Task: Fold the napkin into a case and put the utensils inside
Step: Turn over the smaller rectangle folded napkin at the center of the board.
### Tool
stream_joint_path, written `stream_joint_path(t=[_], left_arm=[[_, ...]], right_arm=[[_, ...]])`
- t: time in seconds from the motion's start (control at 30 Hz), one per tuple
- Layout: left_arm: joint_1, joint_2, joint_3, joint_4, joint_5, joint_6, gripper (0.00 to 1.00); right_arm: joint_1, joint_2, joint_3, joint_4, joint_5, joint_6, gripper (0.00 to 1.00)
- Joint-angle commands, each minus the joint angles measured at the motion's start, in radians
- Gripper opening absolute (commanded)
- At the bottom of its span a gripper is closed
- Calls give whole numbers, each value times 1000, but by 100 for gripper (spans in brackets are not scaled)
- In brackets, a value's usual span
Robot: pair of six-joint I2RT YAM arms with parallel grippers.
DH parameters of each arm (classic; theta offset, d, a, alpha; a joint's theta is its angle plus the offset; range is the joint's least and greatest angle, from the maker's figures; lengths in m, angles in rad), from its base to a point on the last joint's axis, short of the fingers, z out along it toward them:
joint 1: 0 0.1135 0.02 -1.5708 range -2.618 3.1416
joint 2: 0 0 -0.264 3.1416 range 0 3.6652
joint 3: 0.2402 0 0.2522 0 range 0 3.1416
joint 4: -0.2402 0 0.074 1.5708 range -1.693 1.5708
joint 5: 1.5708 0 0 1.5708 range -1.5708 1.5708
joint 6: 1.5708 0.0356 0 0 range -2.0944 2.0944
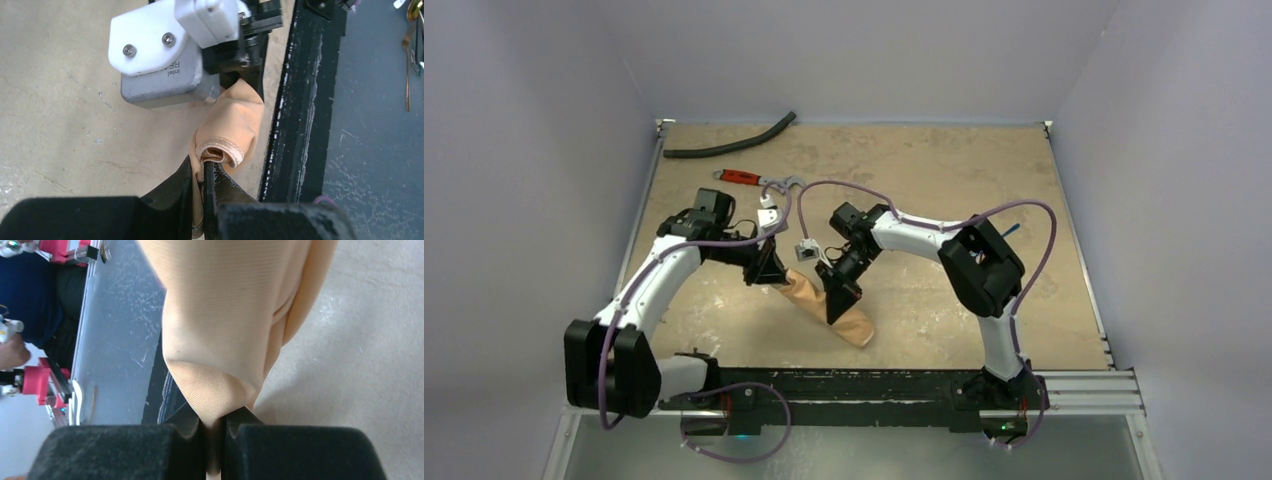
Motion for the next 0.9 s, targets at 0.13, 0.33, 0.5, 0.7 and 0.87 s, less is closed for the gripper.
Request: stream_joint_path(t=[0.13, 0.33, 0.5, 0.7, 0.87], left_arm=[[27, 291, 72, 109, -144, -7, 0], [45, 487, 148, 136, -166, -23, 0], [95, 631, 203, 136, -175, -100, 0], [131, 676, 185, 243, -164, -252, 0], [159, 718, 173, 292, -166, -364, 0]], right_arm=[[-91, 175, 140, -125, -87, -114, 92], [-121, 144, 99, -6, -84, -61, 98], [-202, -25, -69, 285, 57, 218, 98], [-279, -185, -204, 614, 153, 491, 98], [-225, -309, -349, 1099, 139, 830, 95]])
